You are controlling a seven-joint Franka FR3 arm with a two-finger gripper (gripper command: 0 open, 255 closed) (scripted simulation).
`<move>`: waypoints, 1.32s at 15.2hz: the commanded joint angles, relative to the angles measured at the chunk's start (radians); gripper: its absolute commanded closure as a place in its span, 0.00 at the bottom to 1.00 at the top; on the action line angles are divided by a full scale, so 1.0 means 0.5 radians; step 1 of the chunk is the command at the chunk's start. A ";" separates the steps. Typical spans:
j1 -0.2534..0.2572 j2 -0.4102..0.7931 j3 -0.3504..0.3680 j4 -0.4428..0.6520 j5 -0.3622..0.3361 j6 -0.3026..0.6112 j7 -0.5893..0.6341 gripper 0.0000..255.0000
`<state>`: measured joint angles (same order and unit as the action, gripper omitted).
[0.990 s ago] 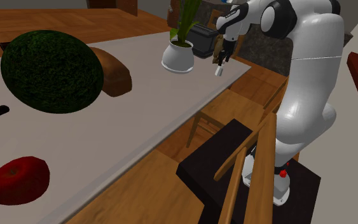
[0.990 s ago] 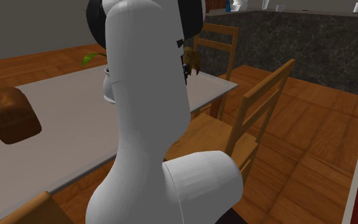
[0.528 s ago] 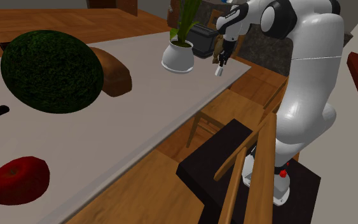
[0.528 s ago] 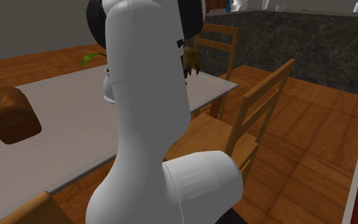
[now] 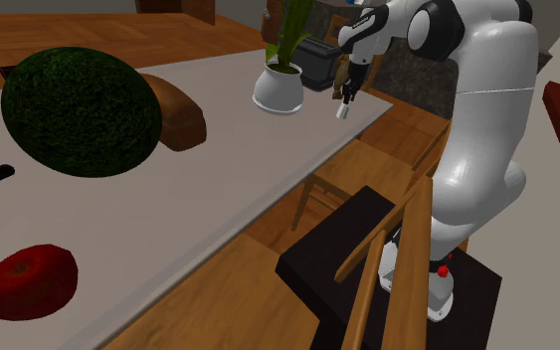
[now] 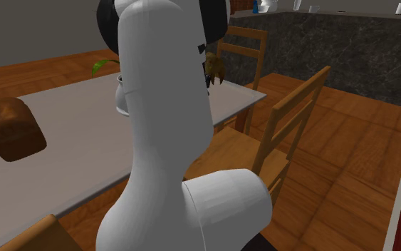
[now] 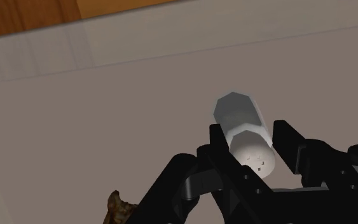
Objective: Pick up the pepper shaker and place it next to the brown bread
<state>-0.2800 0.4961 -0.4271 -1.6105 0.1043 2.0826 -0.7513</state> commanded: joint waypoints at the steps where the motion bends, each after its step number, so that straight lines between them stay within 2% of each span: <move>1: 0.001 -0.010 -0.003 0.012 -0.004 -0.022 0.001 1.00; 20: 0.000 -0.132 -0.036 0.352 -0.056 -0.475 0.004 1.00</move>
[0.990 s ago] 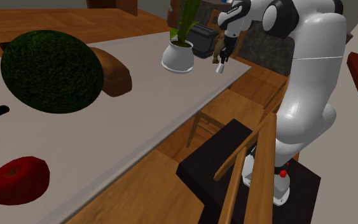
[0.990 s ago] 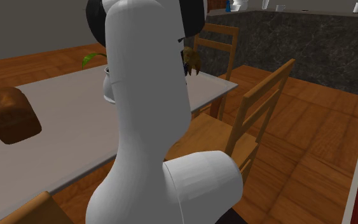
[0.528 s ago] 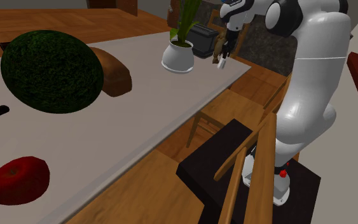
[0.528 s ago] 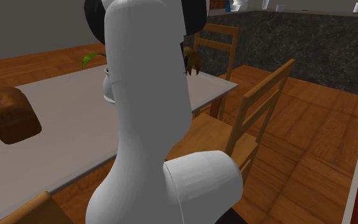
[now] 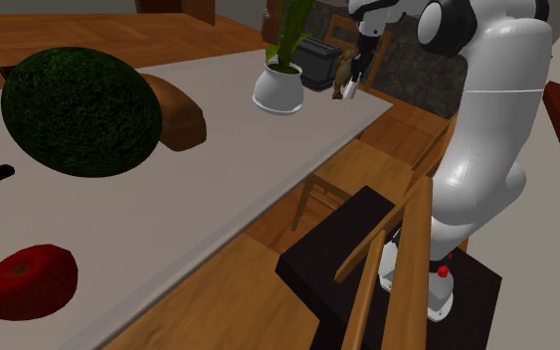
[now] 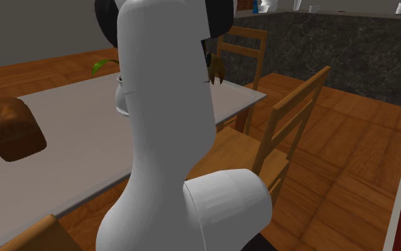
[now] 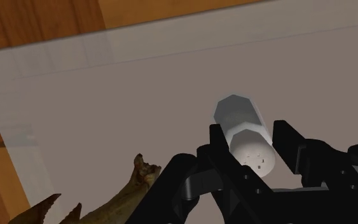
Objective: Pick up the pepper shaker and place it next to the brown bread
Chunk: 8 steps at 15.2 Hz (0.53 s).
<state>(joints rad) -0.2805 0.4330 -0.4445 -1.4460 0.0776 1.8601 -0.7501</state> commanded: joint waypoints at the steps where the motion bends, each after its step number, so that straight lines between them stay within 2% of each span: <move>1: -0.001 -0.008 -0.002 0.048 -0.004 -0.056 0.001 1.00; 8: -0.019 -0.006 -0.008 0.240 -0.004 -0.245 -0.008 1.00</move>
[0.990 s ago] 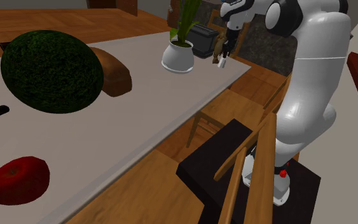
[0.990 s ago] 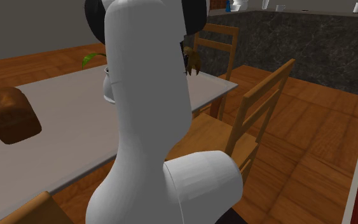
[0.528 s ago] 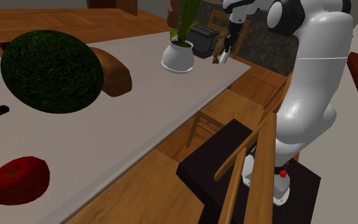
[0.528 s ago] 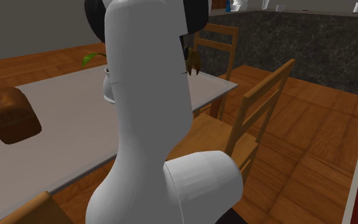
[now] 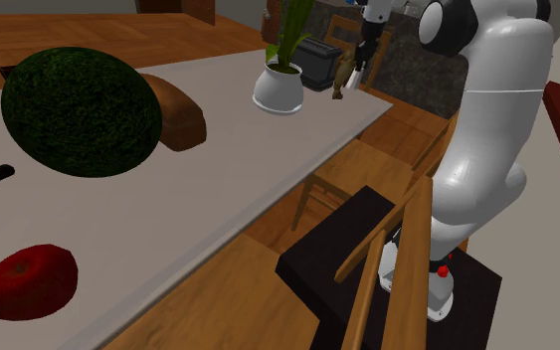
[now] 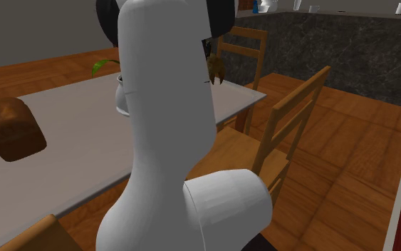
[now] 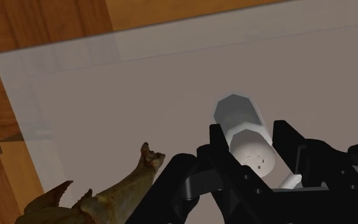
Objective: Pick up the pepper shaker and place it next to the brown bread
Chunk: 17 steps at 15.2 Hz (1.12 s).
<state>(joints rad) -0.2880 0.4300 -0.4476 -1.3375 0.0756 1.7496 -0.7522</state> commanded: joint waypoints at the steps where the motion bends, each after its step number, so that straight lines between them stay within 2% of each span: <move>1: -0.008 0.003 -0.002 0.055 0.001 -0.052 -0.005 1.00; 15: -0.103 0.128 -0.002 0.629 0.051 -0.499 -0.038 1.00; 17: 0.015 -0.012 0.002 0.420 -0.008 -0.431 0.047 1.00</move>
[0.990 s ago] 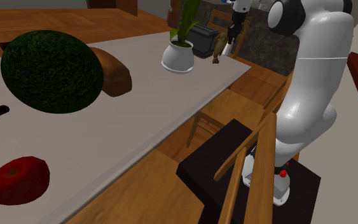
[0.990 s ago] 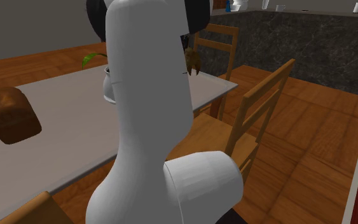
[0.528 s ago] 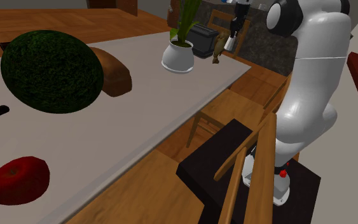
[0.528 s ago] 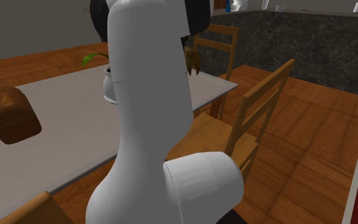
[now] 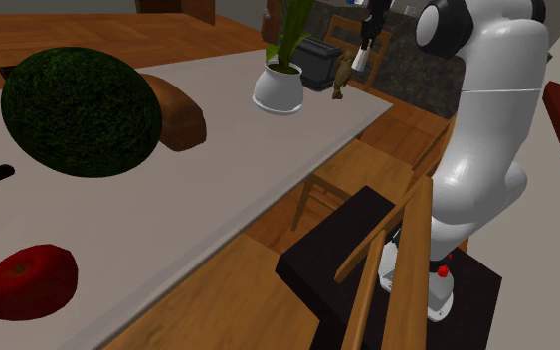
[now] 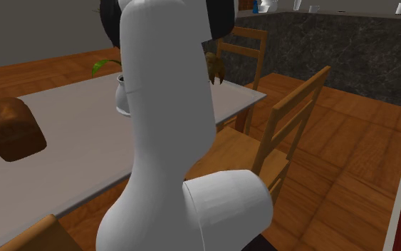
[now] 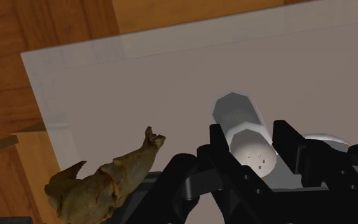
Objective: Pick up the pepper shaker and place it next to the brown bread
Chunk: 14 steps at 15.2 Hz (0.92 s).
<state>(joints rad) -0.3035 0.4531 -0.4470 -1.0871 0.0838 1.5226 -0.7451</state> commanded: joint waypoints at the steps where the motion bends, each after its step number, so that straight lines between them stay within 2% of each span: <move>1: 0.101 -0.120 0.005 -0.170 -0.052 0.049 0.078 1.00; 7: 0.369 -0.417 0.069 -0.565 -0.191 0.145 0.367 1.00; 14: 0.607 -0.640 0.193 -0.832 -0.291 0.176 0.716 1.00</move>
<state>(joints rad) -0.0151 0.1529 -0.3589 -1.4834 -0.0538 1.6111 -0.4116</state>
